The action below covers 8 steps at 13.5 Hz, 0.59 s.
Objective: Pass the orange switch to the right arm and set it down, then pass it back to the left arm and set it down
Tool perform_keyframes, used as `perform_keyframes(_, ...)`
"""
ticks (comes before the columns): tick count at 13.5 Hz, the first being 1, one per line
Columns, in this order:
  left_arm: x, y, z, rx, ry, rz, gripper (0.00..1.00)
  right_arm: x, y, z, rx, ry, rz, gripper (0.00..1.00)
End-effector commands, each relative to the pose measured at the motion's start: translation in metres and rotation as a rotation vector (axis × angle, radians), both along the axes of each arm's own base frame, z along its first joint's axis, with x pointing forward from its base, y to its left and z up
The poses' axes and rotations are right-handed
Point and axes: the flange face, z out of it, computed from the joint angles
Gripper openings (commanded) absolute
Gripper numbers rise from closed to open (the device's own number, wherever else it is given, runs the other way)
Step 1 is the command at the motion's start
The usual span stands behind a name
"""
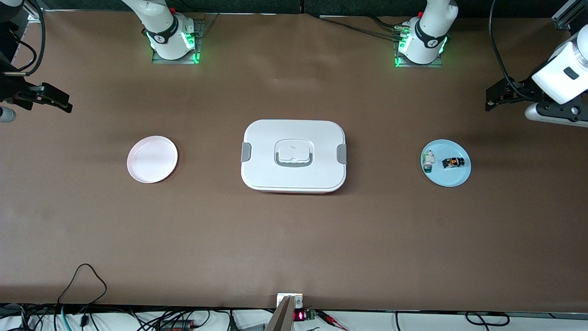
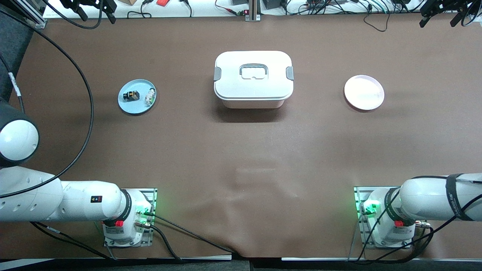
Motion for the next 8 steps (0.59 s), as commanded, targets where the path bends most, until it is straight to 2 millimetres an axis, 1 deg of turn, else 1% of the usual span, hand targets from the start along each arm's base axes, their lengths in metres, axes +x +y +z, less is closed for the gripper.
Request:
perform_keyframes(1, 0.0063, 0.0011, 0.0027, -0.008, 0.003, 0.011, 1.0, 0.0003, 0.0014, 0.0125, 0.009, -0.021, 0.01, 1.0)
perform_keyframes(4, 0.0067, -0.0019, 0.0014, -0.042, 0.007, 0.012, 1.0, -0.0002, 0.0016, 0.0148, 0.011, -0.02, 0.009, 1.0)
perform_keyframes(8, 0.0068, -0.001, 0.0021, -0.043, 0.005, 0.009, 1.0, -0.0003, 0.0024, 0.0147, 0.01, -0.019, 0.0, 1.0)
